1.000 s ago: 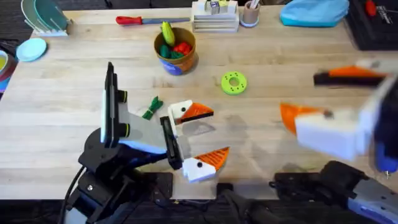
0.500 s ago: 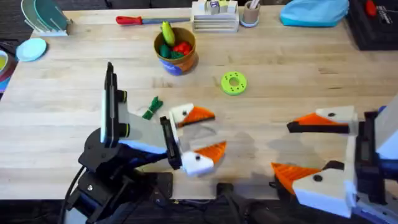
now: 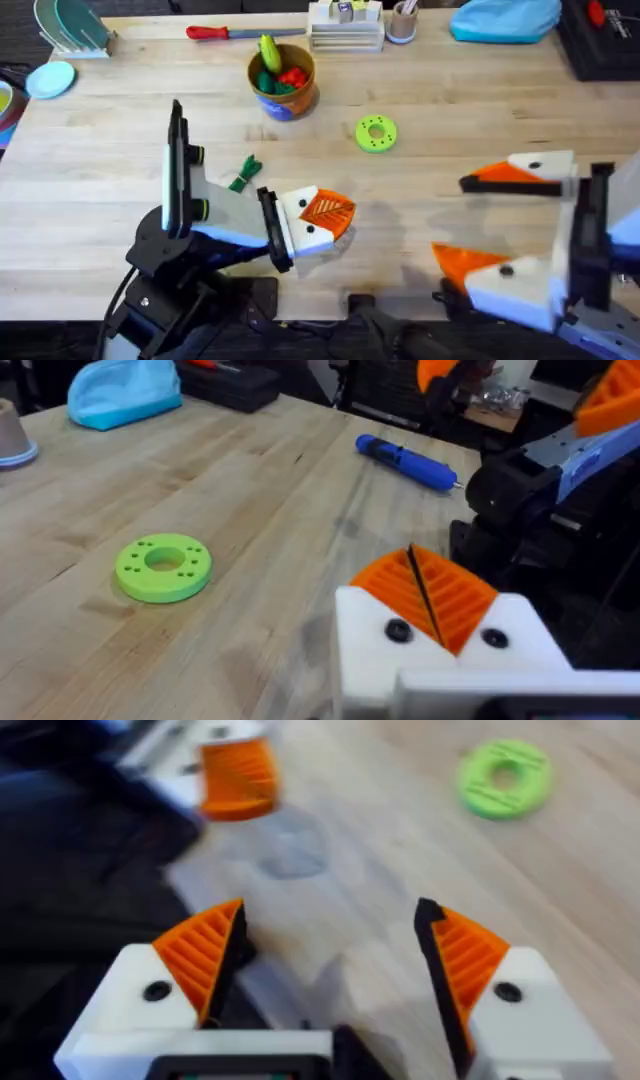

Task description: Pick up the gripper from the table and insert it into the empty holder that is missing its gripper. Then pick up a screw, insert it into the mounting hole, and use the screwdriver to tighten it. Finally, clean up the table by picking up the vegetable and placing it into the bucket.

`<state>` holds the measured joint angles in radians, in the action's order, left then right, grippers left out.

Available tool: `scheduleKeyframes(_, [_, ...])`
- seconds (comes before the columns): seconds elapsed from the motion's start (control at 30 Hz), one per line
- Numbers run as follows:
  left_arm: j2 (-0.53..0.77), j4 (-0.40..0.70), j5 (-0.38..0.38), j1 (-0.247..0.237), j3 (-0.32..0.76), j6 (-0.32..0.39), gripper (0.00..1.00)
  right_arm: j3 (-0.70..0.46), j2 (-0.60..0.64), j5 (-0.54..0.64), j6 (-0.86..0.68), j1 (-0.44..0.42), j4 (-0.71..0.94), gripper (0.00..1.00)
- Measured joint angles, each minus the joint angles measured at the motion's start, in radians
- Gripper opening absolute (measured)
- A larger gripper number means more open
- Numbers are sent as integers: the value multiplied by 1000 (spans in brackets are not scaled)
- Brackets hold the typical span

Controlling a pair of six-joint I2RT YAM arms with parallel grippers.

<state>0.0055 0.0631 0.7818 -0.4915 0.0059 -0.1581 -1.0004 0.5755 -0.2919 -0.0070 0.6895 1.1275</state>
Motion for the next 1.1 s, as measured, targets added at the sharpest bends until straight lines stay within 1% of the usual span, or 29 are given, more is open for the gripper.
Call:
scheduleKeyframes(0.1, [0,0,0,0,0,0,9,0,0,164,55,-8,11,992])
scheduleKeyframes(0.13, [0,0,0,0,0,0,8,0,0,247,82,-17,18,992])
scheduleKeyframes(0.2, [0,0,0,0,0,0,8,0,0,369,119,-37,23,992])
scheduleKeyframes(0.3, [0,0,0,0,0,0,8,0,6,522,158,-91,33,992])
scheduleKeyframes(0.4, [0,0,0,0,0,0,8,0,31,611,167,-185,45,992])
scheduleKeyframes(0.5, [0,0,0,0,0,0,8,0,77,644,163,-308,33,991])
scheduleKeyframes(0.63, [0,0,0,0,0,0,8,0,170,647,134,-494,-1,991])
scheduleKeyframes(0.73, [0,0,0,0,0,0,8,0,250,646,100,-639,-25,992])
scheduleKeyframes(1.03, [0,0,0,0,0,0,8,0,479,635,-3,-1117,-40,991])
scheduleKeyframes(1.1, [0,0,0,0,0,0,8,0,516,630,-37,-1195,-50,991])
